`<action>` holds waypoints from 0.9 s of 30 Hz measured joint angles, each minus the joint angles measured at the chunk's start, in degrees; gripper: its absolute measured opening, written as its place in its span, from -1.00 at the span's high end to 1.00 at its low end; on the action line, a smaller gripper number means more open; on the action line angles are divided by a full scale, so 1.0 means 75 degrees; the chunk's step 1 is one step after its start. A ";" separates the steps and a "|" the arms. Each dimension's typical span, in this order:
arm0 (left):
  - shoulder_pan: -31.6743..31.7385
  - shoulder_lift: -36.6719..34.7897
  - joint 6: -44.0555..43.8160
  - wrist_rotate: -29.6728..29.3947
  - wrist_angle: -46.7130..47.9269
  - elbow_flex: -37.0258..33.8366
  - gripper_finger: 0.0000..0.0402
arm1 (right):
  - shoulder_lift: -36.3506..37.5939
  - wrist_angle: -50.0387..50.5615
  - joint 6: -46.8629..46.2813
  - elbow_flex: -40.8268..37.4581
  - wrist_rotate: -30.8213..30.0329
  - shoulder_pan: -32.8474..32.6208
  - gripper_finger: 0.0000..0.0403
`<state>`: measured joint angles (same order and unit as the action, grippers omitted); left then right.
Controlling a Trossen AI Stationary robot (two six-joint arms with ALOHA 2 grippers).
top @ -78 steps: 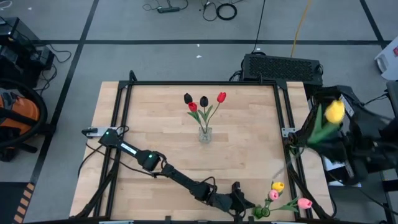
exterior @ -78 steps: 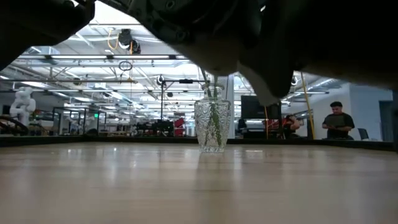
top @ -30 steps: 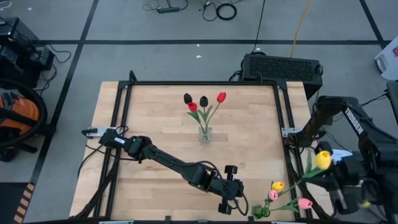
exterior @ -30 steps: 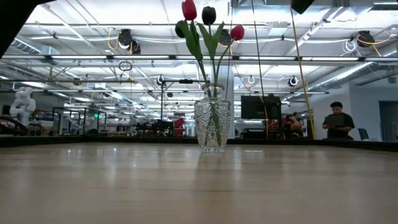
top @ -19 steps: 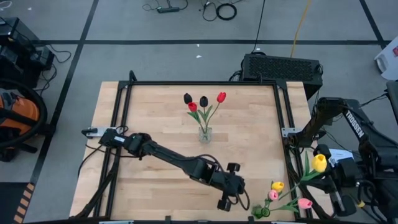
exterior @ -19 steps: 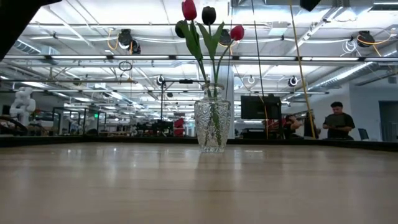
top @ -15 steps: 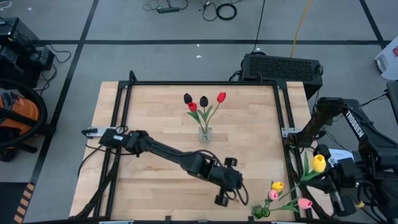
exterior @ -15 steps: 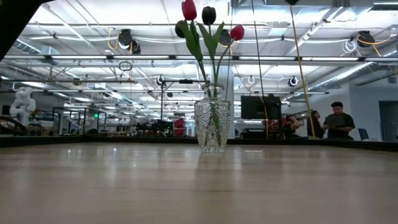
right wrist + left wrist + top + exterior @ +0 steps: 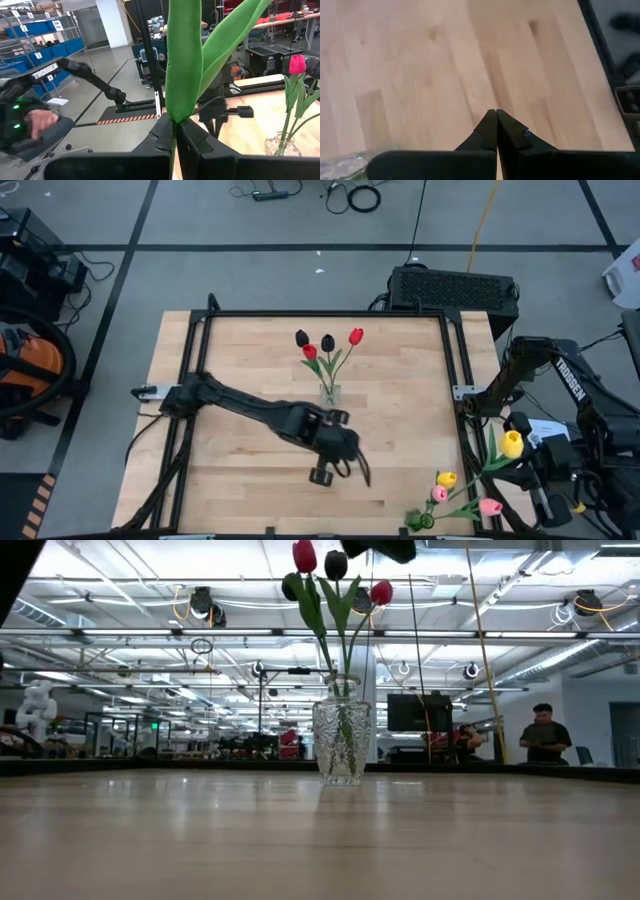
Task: Sort flowers into vase by color
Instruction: Put the yellow flower into the green vase
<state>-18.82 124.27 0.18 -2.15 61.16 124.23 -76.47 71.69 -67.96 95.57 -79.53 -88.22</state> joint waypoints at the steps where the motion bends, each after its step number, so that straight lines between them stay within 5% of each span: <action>1: 0.0031 -0.0361 -0.0112 0.0006 -0.0478 -0.0655 1.00 | 0.0003 -0.0001 0.0002 0.0000 -0.0003 0.0002 1.00; 8: 0.0001 -0.3957 -0.1482 -0.0306 -0.4766 -0.6903 1.00 | 0.0008 -0.0018 -0.0023 0.0000 -0.0195 0.0008 1.00; 13: -0.0002 -0.6368 -0.1788 -0.0921 -0.7563 -1.0133 1.00 | 0.0020 -0.0057 -0.0047 0.0000 -0.0202 0.0058 1.00; 20: 0.0631 -0.9245 -0.1653 -0.1853 -0.8688 -1.2846 1.00 | 0.0026 -0.0171 -0.0047 0.0000 -0.0186 0.0170 1.00; 27: 0.2456 -1.1050 -0.0851 0.0227 -1.0259 -1.4508 1.00 | 0.0026 -0.0403 -0.0043 0.0003 -0.0214 0.0421 1.00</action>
<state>-0.40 41.40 -6.21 -0.44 -15.78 15.42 -76.27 68.66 -68.29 95.59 -81.13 -85.06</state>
